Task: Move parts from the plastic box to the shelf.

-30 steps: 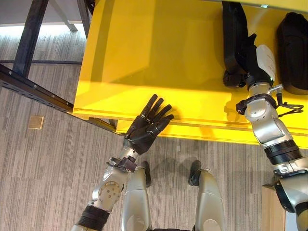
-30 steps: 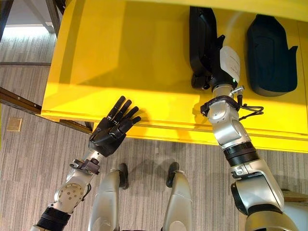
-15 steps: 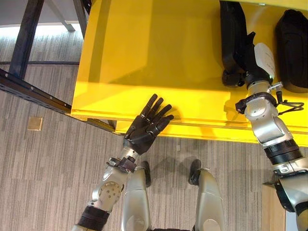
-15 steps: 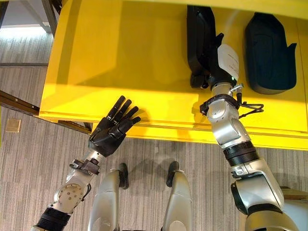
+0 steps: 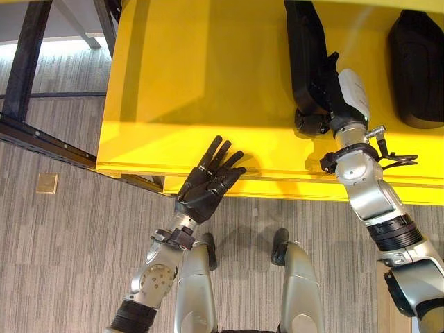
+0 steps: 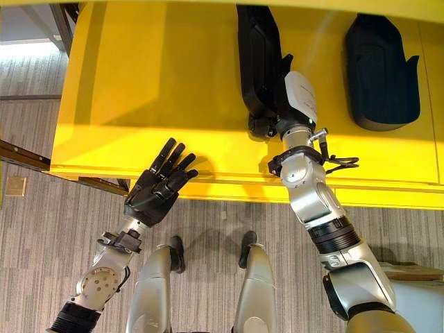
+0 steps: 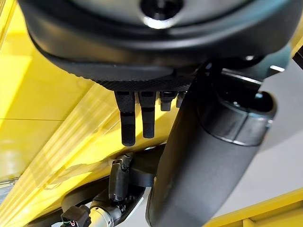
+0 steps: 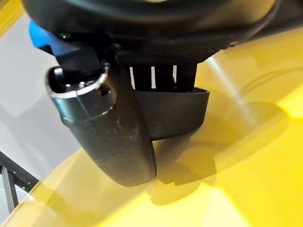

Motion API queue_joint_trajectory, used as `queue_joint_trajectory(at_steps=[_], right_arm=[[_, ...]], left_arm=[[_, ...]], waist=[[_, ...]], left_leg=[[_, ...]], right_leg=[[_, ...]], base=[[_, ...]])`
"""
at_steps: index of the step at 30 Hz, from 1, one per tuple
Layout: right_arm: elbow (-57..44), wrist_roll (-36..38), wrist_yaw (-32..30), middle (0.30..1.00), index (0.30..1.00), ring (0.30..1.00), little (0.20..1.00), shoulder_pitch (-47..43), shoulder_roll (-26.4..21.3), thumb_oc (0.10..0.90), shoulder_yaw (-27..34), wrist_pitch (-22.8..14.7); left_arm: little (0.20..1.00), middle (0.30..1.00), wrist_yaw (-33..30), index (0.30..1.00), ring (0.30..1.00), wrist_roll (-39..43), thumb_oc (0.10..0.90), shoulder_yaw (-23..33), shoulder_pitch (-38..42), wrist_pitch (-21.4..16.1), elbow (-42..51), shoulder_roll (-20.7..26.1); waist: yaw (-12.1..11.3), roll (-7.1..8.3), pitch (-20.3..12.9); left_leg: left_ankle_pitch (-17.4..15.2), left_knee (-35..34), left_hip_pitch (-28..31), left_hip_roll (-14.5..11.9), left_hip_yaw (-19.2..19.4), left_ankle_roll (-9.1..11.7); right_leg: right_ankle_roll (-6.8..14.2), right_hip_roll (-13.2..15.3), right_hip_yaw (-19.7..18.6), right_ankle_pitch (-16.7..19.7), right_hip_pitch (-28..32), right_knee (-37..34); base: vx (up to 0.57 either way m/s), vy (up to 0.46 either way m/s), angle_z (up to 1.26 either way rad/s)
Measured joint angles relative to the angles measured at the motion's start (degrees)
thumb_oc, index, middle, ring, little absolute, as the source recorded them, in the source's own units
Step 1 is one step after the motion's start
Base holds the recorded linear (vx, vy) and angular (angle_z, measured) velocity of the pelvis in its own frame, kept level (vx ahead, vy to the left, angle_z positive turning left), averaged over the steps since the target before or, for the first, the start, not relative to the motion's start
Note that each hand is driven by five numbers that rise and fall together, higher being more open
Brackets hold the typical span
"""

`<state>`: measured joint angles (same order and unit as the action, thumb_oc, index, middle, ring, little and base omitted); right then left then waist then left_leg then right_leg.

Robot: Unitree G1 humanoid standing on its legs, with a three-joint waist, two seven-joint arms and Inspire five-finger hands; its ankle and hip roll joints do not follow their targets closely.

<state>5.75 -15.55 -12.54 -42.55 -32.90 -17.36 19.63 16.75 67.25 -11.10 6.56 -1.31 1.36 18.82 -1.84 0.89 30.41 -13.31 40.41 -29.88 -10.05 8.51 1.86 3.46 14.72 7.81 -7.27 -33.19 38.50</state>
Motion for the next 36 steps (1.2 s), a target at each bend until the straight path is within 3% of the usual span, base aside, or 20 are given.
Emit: queue_joint_trajectory(at_steps=[12, 13, 14, 15, 36], right_arm=[[-0.8, 2.9, -4.7, 0.300, 0.300, 0.300, 0.300, 0.5, 1.9, 0.400, -0.5, 1.0], [-0.8, 2.9, -5.0, 0.558, 0.558, 0.558, 0.558, 0.5, 2.3, 0.584, -0.4, 1.0], [-0.8, 2.8, -5.0, 0.558, 0.558, 0.558, 0.558, 0.5, 2.4, 0.584, -0.4, 1.0], [-0.8, 3.0, -5.2, 1.000, 1.000, 1.000, 1.000, 0.5, 2.7, 0.900, -0.2, 1.0], [-0.9, 4.9, -4.7, 1.000, 1.000, 1.000, 1.000, 0.8, 3.5, 0.900, 0.1, 0.9]], left_arm=[[1.000, 1.000, -0.5, 1.000, 1.000, 0.0, 0.900, -0.3, -0.1, -0.4, 0.4, -0.1], [1.000, 1.000, -0.6, 1.000, 1.000, 0.0, 0.900, -0.3, -0.1, -0.4, 0.4, -0.1], [1.000, 1.000, -0.6, 1.000, 1.000, 0.0, 0.900, -0.3, -0.1, -0.4, 0.4, -0.1], [1.000, 1.000, -0.7, 1.000, 1.000, 0.0, 0.900, -0.4, -0.1, -0.4, 0.5, -0.1], [1.000, 1.000, -1.6, 1.000, 1.000, 0.0, 0.900, -0.5, -0.1, -0.2, 0.9, -0.2]], waist=[[0.0, -0.02, 0.0], [0.0, -0.03, 0.0], [0.0, -0.03, 0.0], [0.1, -0.03, 0.0], [0.1, -0.07, -0.1]], left_leg=[[0.0, -0.1, 0.0, 0.0, 0.4, 0.0], [0.0, -0.1, 0.0, 0.0, 0.4, 0.0], [0.0, -0.1, 0.0, 0.0, 0.4, 0.0], [0.0, 0.0, 0.0, 0.0, 0.4, 0.0], [0.1, -0.2, 0.4, 0.0, 0.8, -0.1]], right_leg=[[0.0, -0.1, -0.4, 0.2, -0.3, -0.1], [0.0, -0.1, -0.4, 0.2, -0.3, -0.1], [0.0, -0.1, -0.4, 0.2, -0.3, -0.1], [0.0, -0.1, -0.4, 0.2, -0.3, -0.1], [0.0, -0.2, -0.9, 0.6, -0.2, -0.4]], base=[[0.00, 0.002, -0.01], [0.00, 0.000, 0.00], [0.00, 0.000, 0.00], [0.00, 0.000, 0.00], [0.00, 0.000, 0.00]])
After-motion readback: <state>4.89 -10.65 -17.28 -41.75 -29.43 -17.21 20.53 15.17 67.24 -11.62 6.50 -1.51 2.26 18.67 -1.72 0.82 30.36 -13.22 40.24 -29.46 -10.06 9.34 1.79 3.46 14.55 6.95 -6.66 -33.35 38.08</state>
